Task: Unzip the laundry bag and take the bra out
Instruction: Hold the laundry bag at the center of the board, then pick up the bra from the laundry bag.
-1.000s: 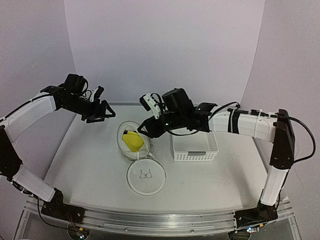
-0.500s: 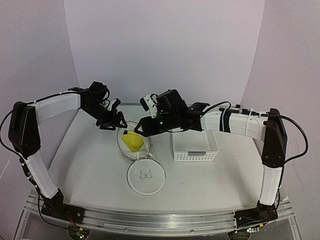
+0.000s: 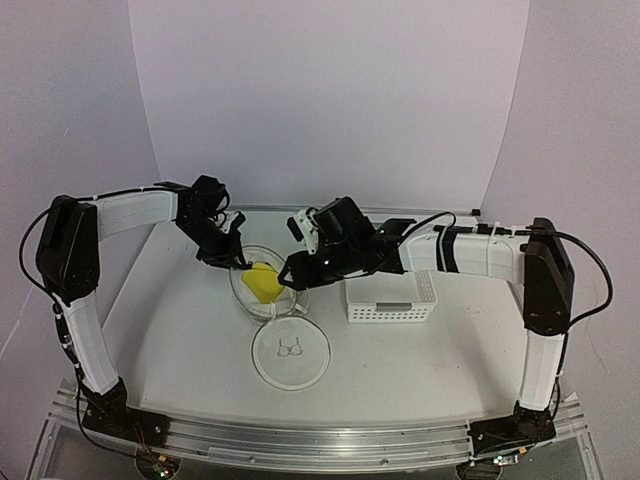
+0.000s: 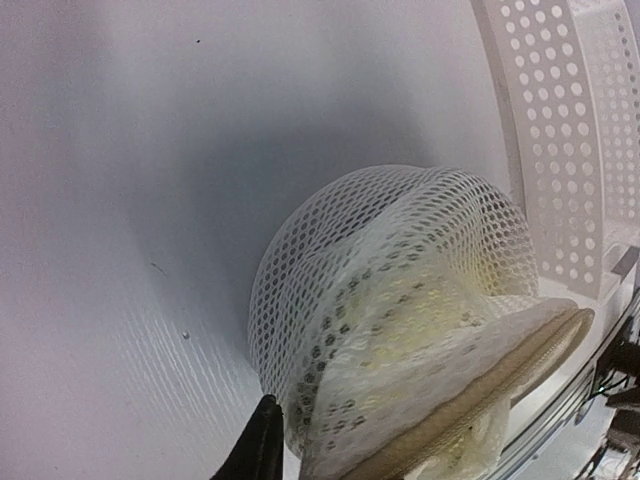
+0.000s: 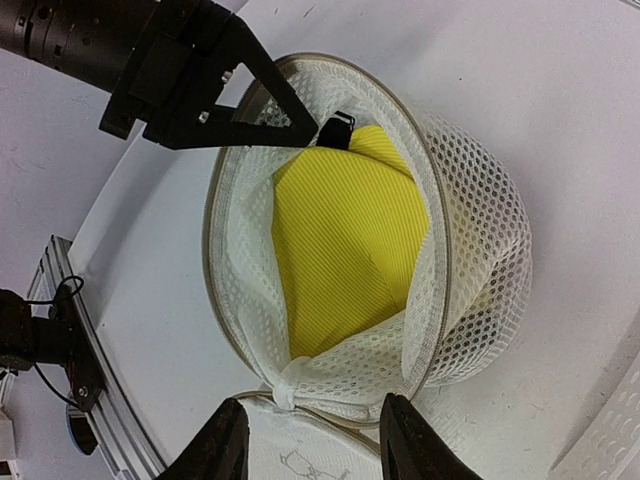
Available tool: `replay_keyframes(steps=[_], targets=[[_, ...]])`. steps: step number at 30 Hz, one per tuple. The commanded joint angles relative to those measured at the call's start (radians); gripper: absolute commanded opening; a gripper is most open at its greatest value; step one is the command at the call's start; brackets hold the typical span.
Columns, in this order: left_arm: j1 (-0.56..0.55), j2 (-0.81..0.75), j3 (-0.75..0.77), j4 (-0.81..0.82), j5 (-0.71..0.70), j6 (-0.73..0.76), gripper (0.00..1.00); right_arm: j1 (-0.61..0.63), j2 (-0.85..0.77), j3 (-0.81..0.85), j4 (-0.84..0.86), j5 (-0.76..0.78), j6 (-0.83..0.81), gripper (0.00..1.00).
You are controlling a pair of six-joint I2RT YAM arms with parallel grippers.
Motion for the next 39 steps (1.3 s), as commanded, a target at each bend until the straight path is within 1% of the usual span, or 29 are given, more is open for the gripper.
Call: replay_keyframes(steps=[1, 2, 3, 7, 13, 19, 24, 29, 31, 36, 39], targets=[[-0.005, -0.004, 0.059, -0.005, -0.006, 0.009, 0.1, 0.001, -0.059, 0.001, 0.033, 0.009, 0.017, 0.47], [-0.005, -0.007, 0.058, -0.005, -0.006, 0.008, 0.03, 0.0, -0.057, 0.001, 0.034, 0.006, 0.018, 0.47], [-0.006, -0.011, 0.055, -0.005, -0.007, 0.006, 0.0, 0.001, -0.055, 0.004, 0.036, 0.005, 0.021, 0.47], [-0.017, -0.034, 0.04, -0.007, -0.006, -0.007, 0.0, 0.006, -0.032, 0.041, 0.036, -0.008, 0.04, 0.47], [-0.045, -0.08, 0.0, -0.005, -0.003, -0.052, 0.0, 0.019, 0.03, 0.154, 0.036, -0.028, 0.086, 0.46], [-0.064, -0.142, -0.052, -0.004, -0.021, -0.116, 0.0, 0.036, 0.13, 0.255, 0.037, -0.062, 0.155, 0.42], [-0.08, -0.192, -0.09, -0.002, -0.019, -0.164, 0.0, 0.043, 0.188, 0.268, 0.036, -0.042, 0.197, 0.37], [-0.118, -0.233, -0.12, 0.004, -0.021, -0.2, 0.0, 0.045, 0.229, 0.266, 0.036, -0.025, 0.212, 0.36], [-0.136, -0.239, -0.125, 0.004, -0.019, -0.21, 0.0, 0.045, 0.241, 0.269, 0.036, -0.011, 0.212, 0.38], [-0.164, -0.263, -0.138, 0.013, -0.021, -0.239, 0.0, 0.047, 0.266, 0.272, 0.041, 0.015, 0.209, 0.5], [-0.171, -0.275, -0.139, 0.016, -0.008, -0.245, 0.0, 0.05, 0.272, 0.271, 0.057, 0.007, 0.205, 0.54]])
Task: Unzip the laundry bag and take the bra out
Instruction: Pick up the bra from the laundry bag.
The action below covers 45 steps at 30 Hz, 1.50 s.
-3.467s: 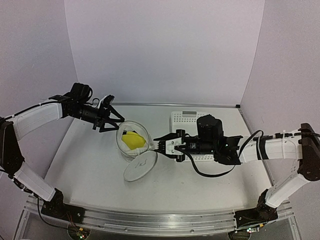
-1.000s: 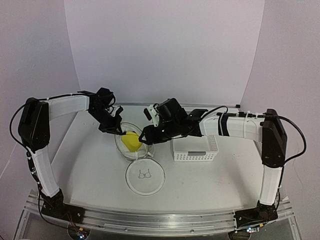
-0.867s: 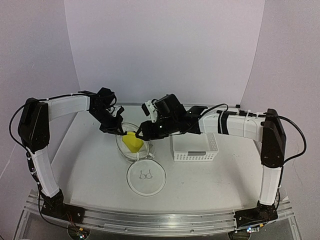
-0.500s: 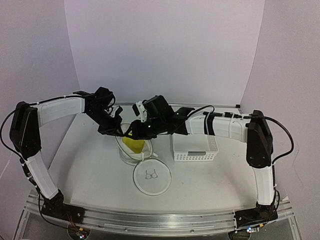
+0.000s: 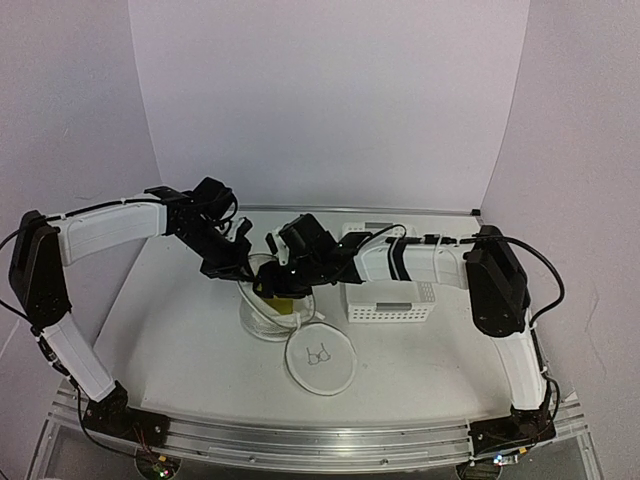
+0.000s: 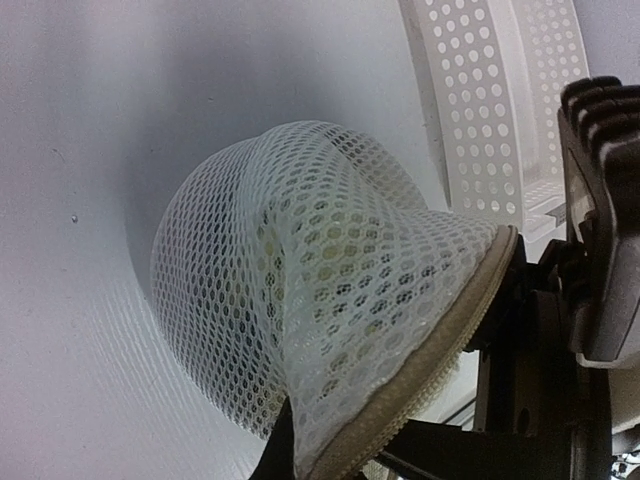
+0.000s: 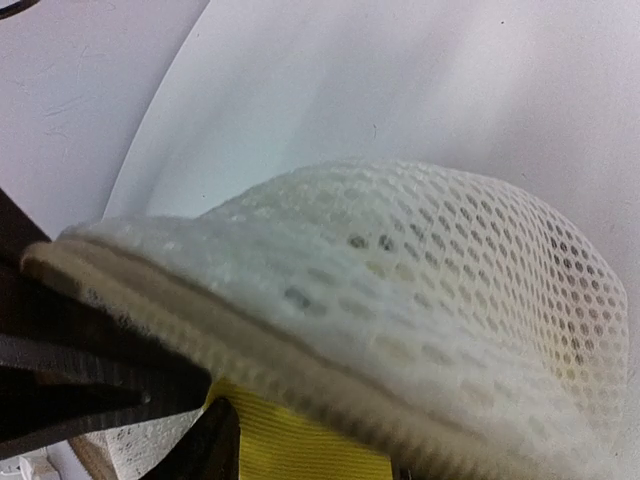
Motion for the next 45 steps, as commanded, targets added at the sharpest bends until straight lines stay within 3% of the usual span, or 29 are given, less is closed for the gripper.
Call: replay_keyframes(steps=[1, 13, 26, 32, 35, 43, 45], targets=[[-0.009, -0.068, 0.003, 0.026, 0.012, -0.024, 0.0, 0.009, 0.009, 0.038, 0.055, 0.012, -0.004, 0.55], [-0.015, -0.041, 0.012, 0.04, 0.028, -0.02, 0.0, 0.024, 0.027, 0.037, 0.053, 0.021, -0.012, 0.74], [-0.034, -0.045, 0.015, 0.045, 0.05, -0.006, 0.0, 0.03, 0.123, 0.12, -0.03, 0.184, -0.03, 0.77], [-0.037, -0.053, 0.011, 0.047, 0.058, -0.009, 0.0, 0.032, 0.125, 0.106, -0.031, 0.259, -0.03, 0.61], [-0.038, -0.057, 0.011, 0.048, 0.061, -0.012, 0.0, 0.032, 0.125, 0.106, -0.031, 0.279, -0.034, 0.48], [-0.039, -0.071, -0.017, 0.048, 0.04, -0.016, 0.0, 0.031, 0.074, 0.066, -0.027, 0.323, -0.053, 0.0], [-0.039, -0.07, -0.027, 0.048, 0.026, -0.018, 0.0, 0.032, 0.05, 0.042, -0.019, 0.332, -0.057, 0.0]])
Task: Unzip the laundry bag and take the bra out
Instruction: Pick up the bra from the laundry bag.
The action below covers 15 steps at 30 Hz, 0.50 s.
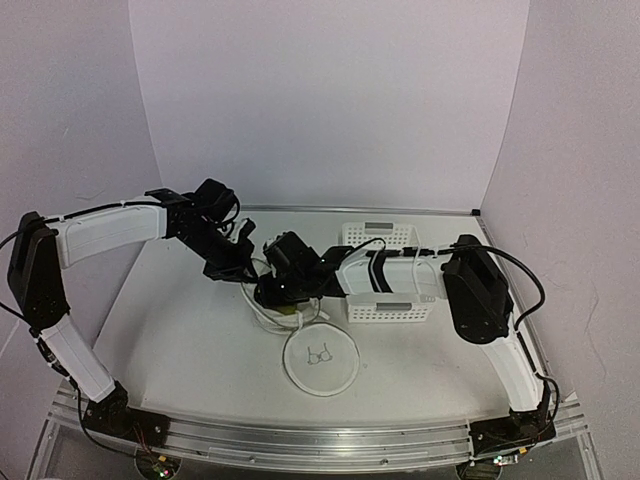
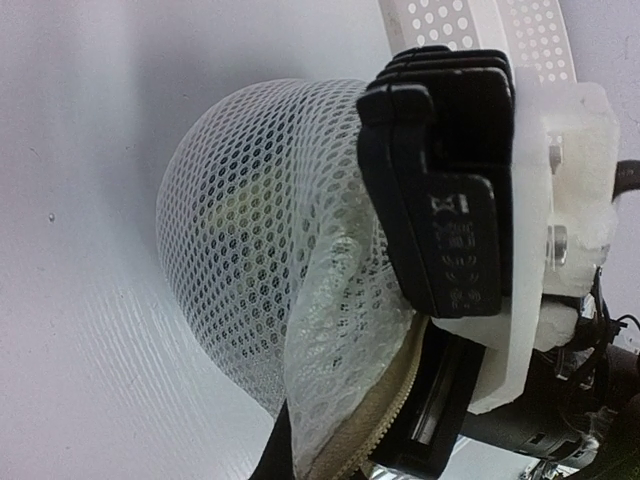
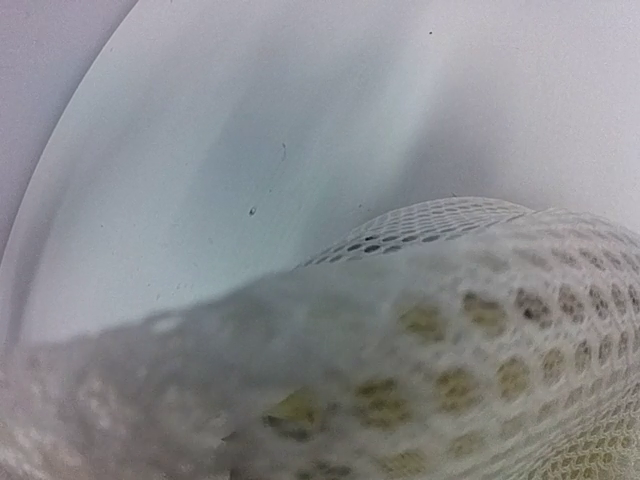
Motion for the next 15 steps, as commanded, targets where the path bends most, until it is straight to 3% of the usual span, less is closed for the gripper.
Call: replay_keyframes(steps=[1, 15], targets=[[-0.006, -0.055, -0.017, 0.019, -0.002, 0.005, 0.0, -0.006, -0.072, -0.045, 0.016, 0.07, -0.012, 0.0], [-0.006, -0.021, -0.061, 0.021, -0.08, 0.0, 0.0, -0.007, -0.299, -0.256, 0.088, 0.093, -0.015, 0.0]])
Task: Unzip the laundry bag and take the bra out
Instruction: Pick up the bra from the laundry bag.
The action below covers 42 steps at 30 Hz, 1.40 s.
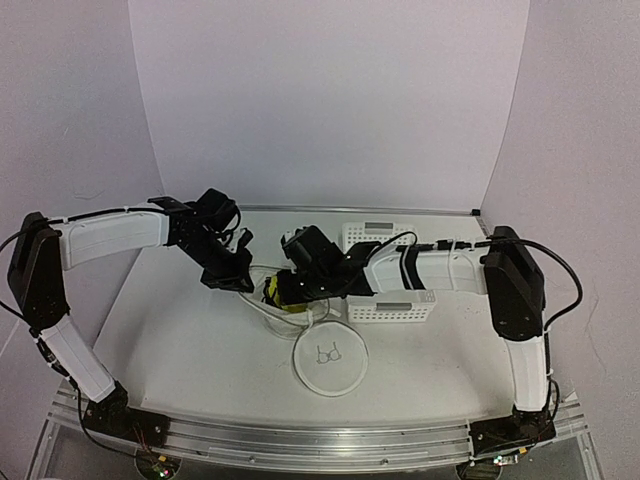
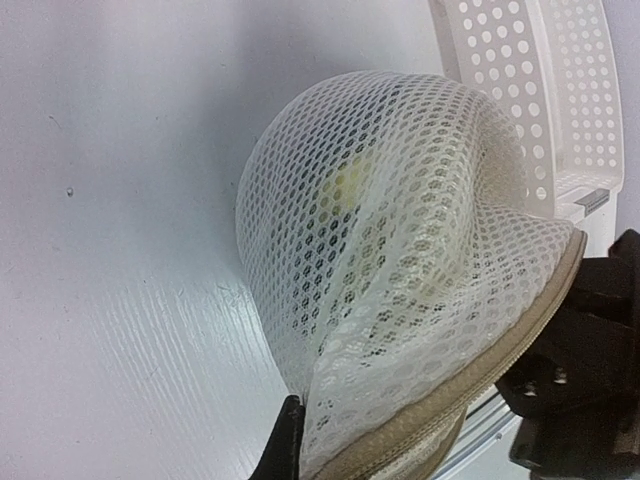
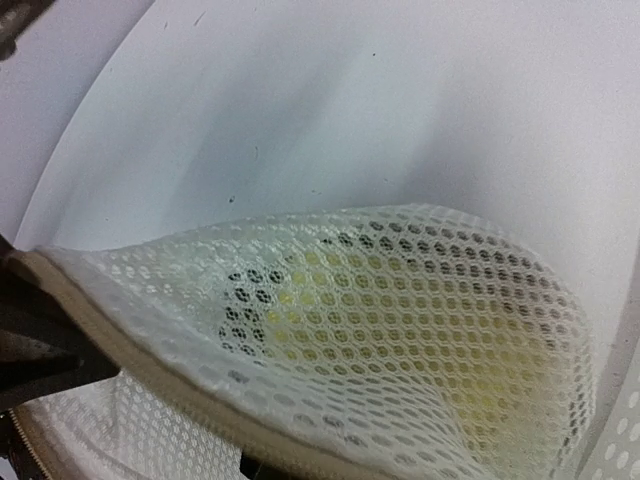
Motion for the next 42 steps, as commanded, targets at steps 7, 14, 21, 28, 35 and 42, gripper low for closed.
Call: replay_keyframes(steps=[7, 14, 21, 28, 35, 42], targets=[[-0.001, -0.007, 0.001, 0.016, -0.034, 0.003, 0.0, -0.007, -0.159, -0.053, 0.065, 0.029, -0.01, 0.0], [-0.001, 0.015, 0.002, 0.024, -0.044, 0.0, 0.0, -0.007, -0.234, -0.068, 0.083, -0.007, -0.012, 0.0], [-0.002, 0.049, 0.029, 0.036, -0.04, -0.008, 0.0, -0.011, -0.322, -0.096, 0.112, -0.083, -0.025, 0.0], [-0.002, 0.081, 0.055, 0.047, -0.028, -0.01, 0.0, -0.034, -0.416, -0.17, 0.191, -0.184, -0.003, 0.0], [-0.002, 0.106, 0.088, 0.058, -0.016, -0.017, 0.0, -0.057, -0.476, -0.217, 0.298, -0.289, 0.022, 0.0], [-0.002, 0.122, 0.092, 0.061, -0.016, -0.02, 0.0, -0.084, -0.571, -0.247, 0.338, -0.28, 0.008, 0.0]])
